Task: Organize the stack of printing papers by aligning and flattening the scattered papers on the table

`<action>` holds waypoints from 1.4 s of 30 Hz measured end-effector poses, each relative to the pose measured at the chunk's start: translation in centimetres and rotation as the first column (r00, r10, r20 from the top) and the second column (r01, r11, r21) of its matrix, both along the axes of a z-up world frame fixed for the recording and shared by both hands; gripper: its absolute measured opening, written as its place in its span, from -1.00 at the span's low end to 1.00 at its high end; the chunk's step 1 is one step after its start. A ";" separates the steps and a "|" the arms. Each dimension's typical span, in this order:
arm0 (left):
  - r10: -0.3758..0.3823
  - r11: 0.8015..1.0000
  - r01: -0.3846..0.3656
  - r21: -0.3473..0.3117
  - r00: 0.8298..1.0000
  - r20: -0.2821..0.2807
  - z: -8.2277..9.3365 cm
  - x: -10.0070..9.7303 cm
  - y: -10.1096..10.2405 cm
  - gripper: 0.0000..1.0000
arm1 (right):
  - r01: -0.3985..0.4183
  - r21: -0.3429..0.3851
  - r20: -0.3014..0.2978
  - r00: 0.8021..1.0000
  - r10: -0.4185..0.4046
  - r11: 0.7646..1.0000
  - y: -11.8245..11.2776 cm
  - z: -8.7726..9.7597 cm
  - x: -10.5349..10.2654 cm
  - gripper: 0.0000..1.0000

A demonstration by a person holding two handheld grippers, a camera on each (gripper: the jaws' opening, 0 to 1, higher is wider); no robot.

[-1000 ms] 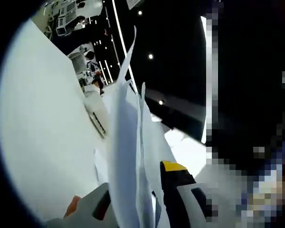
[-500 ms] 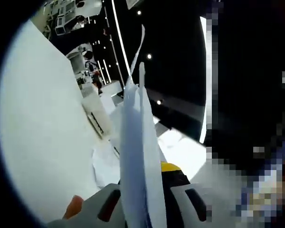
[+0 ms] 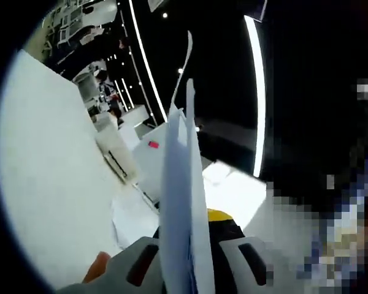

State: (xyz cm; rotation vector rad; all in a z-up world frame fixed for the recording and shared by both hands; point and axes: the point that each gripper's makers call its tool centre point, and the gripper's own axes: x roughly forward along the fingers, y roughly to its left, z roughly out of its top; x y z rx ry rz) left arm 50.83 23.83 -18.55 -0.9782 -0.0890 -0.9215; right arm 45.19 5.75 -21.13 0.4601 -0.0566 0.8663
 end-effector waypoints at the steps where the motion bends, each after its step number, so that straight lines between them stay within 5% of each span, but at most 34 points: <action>1: -0.003 1.000 0.003 0.010 1.000 0.012 0.3 -0.1 -0.1 -0.88 | 0.002 -0.008 0.009 1.000 -0.002 1.000 0.0 0.1 0.0 -0.36; 4: -0.026 0.992 0.011 0.126 0.993 0.118 3.5 -1.0 -1.4 -0.88 | 0.025 -0.077 0.086 0.996 -0.018 0.997 0.1 1.4 0.4 -0.26; 7: -0.059 0.969 0.004 0.248 0.975 0.214 5.9 -2.1 -2.7 -0.88 | 0.014 -0.089 0.098 0.995 -0.005 0.996 0.8 2.4 1.1 -0.23; 13: -0.091 0.931 -0.053 0.362 0.925 0.369 8.9 -4.2 -4.5 -0.88 | 0.030 -0.102 0.134 0.991 -0.016 0.994 2.3 2.8 2.0 -0.13; 18: -0.127 0.899 -0.085 0.429 0.888 0.442 7.9 -5.6 -5.2 -0.88 | 0.081 -0.130 0.146 0.987 -0.061 0.988 2.3 1.8 3.1 0.00; 21: -0.112 0.913 -0.107 0.393 0.862 0.494 7.6 -6.9 -4.7 -0.88 | 0.062 -0.107 0.110 0.993 -0.050 0.992 2.7 0.8 3.0 0.02; 24: -0.112 0.913 -0.107 0.393 0.862 0.494 7.2 -7.5 -4.7 -0.81 | 0.041 -0.131 0.095 0.995 -0.029 0.991 3.6 0.0 2.7 0.01; 27: -0.087 0.870 -0.169 0.464 0.873 0.480 6.0 -6.5 -4.4 -0.51 | 0.037 -0.126 0.091 0.996 -0.025 0.991 4.1 -0.1 2.4 0.03; 32: -0.108 0.880 -0.133 0.455 0.879 0.464 5.8 -6.6 -4.9 -0.57 | -0.005 -0.135 0.084 0.996 0.016 0.991 5.3 -0.2 1.9 -0.01; 34: -0.103 0.847 -0.167 0.505 0.881 0.463 4.7 -6.3 -4.9 -0.53 | 0.016 -0.145 0.093 0.996 -0.002 0.989 4.7 0.0 2.1 -0.01; 36: -0.094 0.851 -0.166 0.499 0.886 0.455 4.3 -6.2 -4.8 -0.53 | 0.042 -0.110 0.083 0.996 -0.033 0.993 4.1 0.5 2.4 -0.03; 37: -0.090 0.869 -0.145 0.472 0.893 0.440 4.3 -6.2 -5.0 -0.52 | 0.039 -0.106 0.080 0.996 -0.031 0.994 4.2 0.5 2.3 -0.03; 42: -0.100 0.850 -0.153 0.504 0.893 0.439 3.5 -6.2 -6.2 -0.50 | -0.008 -0.148 0.077 0.997 0.019 0.989 5.9 -0.1 1.7 -0.06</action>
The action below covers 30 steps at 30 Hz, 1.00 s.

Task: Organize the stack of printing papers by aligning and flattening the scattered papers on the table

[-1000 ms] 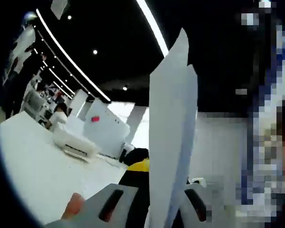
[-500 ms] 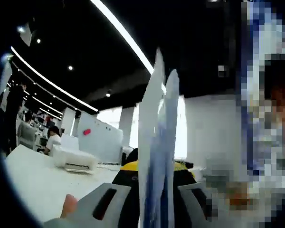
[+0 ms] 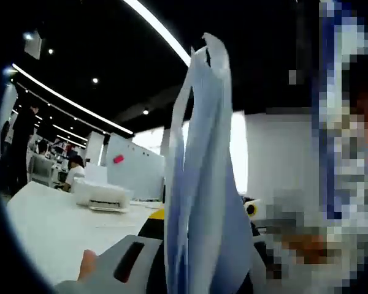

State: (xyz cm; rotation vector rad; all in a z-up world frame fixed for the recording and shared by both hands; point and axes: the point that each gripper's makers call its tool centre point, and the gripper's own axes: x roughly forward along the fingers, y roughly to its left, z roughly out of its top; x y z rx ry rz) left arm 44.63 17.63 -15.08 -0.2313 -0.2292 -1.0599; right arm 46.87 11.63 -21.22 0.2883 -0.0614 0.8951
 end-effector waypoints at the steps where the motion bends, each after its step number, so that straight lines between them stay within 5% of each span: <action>1: 0.008 1.000 -0.008 0.010 1.000 0.003 -0.1 0.1 -0.1 -0.50 | -0.003 -0.005 0.001 1.000 0.003 1.000 0.1 0.0 -0.1 -0.06; 13: -0.033 0.998 0.032 0.062 0.999 0.015 -0.4 -1.0 0.1 -0.87 | 0.019 0.004 0.018 1.000 -0.019 1.000 -1.8 0.3 0.1 -0.12; 20: -0.038 0.993 0.035 0.116 0.999 0.019 -0.1 -1.0 -0.5 -0.78 | -0.039 -0.052 0.019 0.999 0.040 0.998 -0.9 0.4 -0.6 -0.27; 30: 0.038 0.983 -0.040 0.179 0.999 0.014 0.1 0.3 -0.3 -0.50 | -0.028 -0.136 0.032 0.999 0.032 0.990 0.1 0.1 -0.9 -0.19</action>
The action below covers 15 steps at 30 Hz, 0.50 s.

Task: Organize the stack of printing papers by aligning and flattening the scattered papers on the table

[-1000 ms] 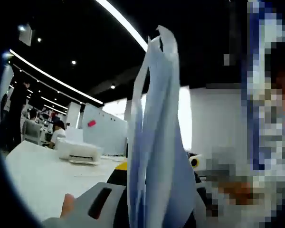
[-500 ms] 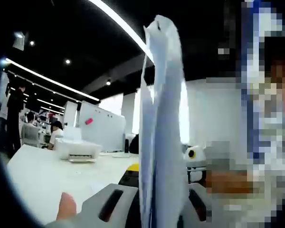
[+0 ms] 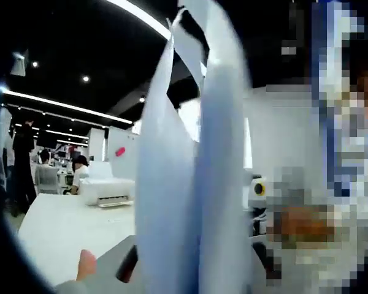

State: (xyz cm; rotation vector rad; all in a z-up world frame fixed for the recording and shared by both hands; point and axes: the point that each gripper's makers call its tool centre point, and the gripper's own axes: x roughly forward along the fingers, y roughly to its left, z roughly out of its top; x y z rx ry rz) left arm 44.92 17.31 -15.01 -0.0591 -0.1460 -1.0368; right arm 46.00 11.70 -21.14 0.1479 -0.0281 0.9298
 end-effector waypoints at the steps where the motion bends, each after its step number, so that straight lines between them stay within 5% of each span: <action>1: 0.001 1.000 -0.001 -0.003 1.000 0.001 0.1 0.1 0.2 -0.49 | 0.002 -0.003 -0.001 1.000 -0.002 1.000 0.0 0.0 0.0 -0.20; 7: -0.050 0.996 0.049 -0.079 0.999 -0.019 0.9 -1.4 0.9 -0.48 | 0.027 0.035 -0.027 0.999 -0.026 0.999 -0.9 0.5 0.8 -0.27; 15: -0.057 0.998 0.056 0.042 0.997 0.043 1.2 -2.5 0.0 -0.53 | 0.039 -0.011 -0.022 0.999 -0.040 0.999 -0.9 0.1 1.0 -0.36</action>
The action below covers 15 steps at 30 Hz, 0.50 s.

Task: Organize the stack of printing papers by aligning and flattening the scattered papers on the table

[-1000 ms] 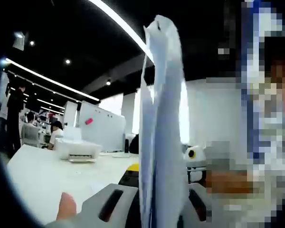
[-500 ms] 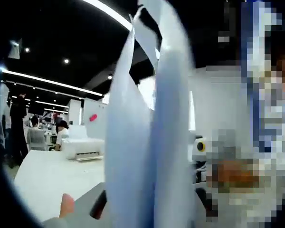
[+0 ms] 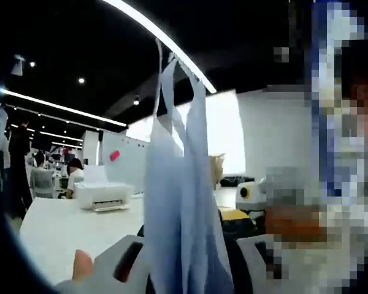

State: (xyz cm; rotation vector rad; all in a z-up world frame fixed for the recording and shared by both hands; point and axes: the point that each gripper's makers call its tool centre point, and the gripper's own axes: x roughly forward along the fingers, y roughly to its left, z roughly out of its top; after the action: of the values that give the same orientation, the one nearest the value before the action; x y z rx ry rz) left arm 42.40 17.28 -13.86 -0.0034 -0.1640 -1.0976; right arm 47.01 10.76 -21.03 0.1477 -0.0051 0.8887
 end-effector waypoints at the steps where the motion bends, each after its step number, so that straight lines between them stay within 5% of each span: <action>1: 0.020 0.999 -0.020 0.029 1.000 0.009 -0.2 0.1 0.0 -0.54 | 0.000 -0.001 0.000 1.000 0.000 1.000 0.0 0.0 0.0 -0.37; 6: 0.034 0.998 -0.033 0.057 0.999 -0.009 -0.2 0.2 -0.1 -0.87 | -0.001 -0.014 0.009 1.000 0.001 1.000 0.1 0.0 0.0 -0.38; 15: 0.024 0.999 -0.025 -0.021 0.998 -0.057 -0.2 0.5 0.7 -0.88 | 0.020 -0.020 0.016 1.000 -0.020 1.000 -1.3 0.0 0.3 -0.37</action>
State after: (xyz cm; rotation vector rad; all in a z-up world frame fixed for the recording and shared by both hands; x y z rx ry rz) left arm 42.92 18.00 -14.05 -0.0513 -0.1248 -1.0703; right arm 47.34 9.47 -21.03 0.1219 -0.0128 0.8697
